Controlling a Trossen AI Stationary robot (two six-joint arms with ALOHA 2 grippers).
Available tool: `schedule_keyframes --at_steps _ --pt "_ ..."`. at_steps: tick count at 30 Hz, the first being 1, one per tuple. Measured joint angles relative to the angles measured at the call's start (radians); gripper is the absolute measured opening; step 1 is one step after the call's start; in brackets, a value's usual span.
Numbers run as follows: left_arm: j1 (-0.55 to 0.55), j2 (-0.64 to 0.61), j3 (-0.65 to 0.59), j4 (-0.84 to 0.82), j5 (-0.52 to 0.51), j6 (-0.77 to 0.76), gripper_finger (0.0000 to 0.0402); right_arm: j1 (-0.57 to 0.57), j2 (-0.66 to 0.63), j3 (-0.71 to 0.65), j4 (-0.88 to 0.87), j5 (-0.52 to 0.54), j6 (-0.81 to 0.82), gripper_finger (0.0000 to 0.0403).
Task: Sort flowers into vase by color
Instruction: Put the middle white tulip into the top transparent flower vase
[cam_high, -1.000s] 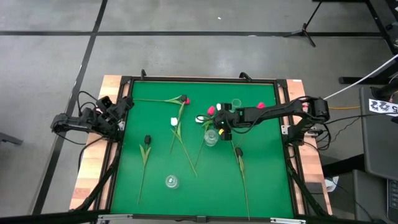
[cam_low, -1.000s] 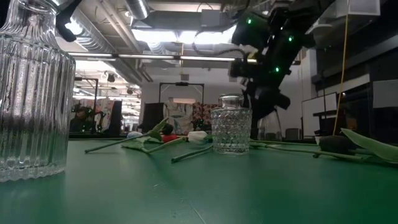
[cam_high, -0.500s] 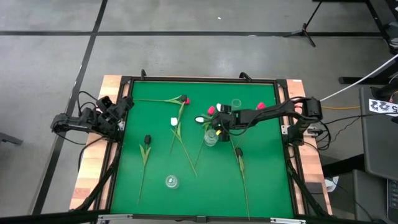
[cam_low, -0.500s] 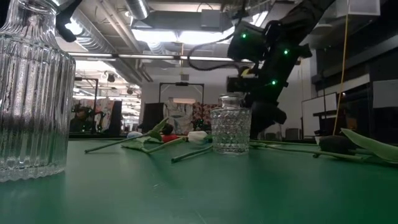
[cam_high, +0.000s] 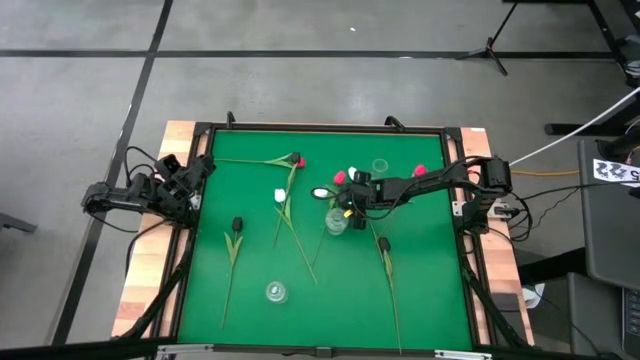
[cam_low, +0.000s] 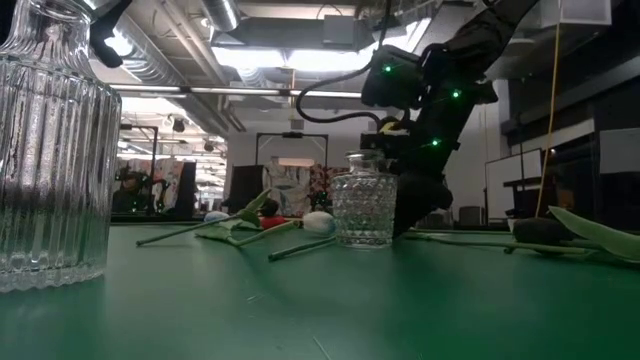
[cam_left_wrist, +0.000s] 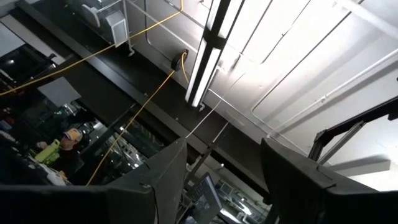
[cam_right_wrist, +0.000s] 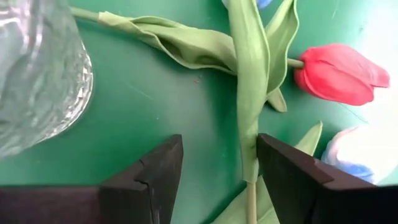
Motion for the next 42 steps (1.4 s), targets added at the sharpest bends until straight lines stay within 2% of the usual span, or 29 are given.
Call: schedule_keyframes --at_steps 3,6,16,20,27,35,39,42 --pt "0.000 0.000 0.000 0.000 0.000 0.000 0.0200 0.000 0.002 0.000 -0.017 0.004 0.064 0.0204" --pt "0.000 0.000 0.000 -0.001 0.000 0.000 0.0200 0.000 0.002 0.002 -0.029 0.002 0.084 0.0178" --pt "0.000 0.000 0.000 -0.037 -0.015 -0.019 0.0200 0.001 0.002 0.000 -0.042 -0.010 0.146 0.0014" --pt "0.000 0.000 0.000 -0.052 -0.016 -0.023 0.0200 0.001 -0.007 0.025 -0.070 -0.013 0.148 0.0019" --pt "0.000 0.000 0.000 -0.053 -0.016 -0.023 0.0200 0.001 -0.052 0.169 -0.126 -0.018 0.119 0.0011" --pt "0.000 0.000 0.000 -0.052 -0.016 -0.023 0.0200 0.001 -0.065 0.403 -0.294 0.078 0.043 0.0008" --pt "0.000 0.000 0.000 -0.053 -0.016 -0.024 0.0200 0.002 -0.088 0.536 -0.295 0.131 -0.037 0.0004" --pt "0.000 0.000 0.000 -0.053 -0.016 -0.025 0.0200 0.002 -0.160 0.605 -0.248 0.147 -0.073 0.0007"
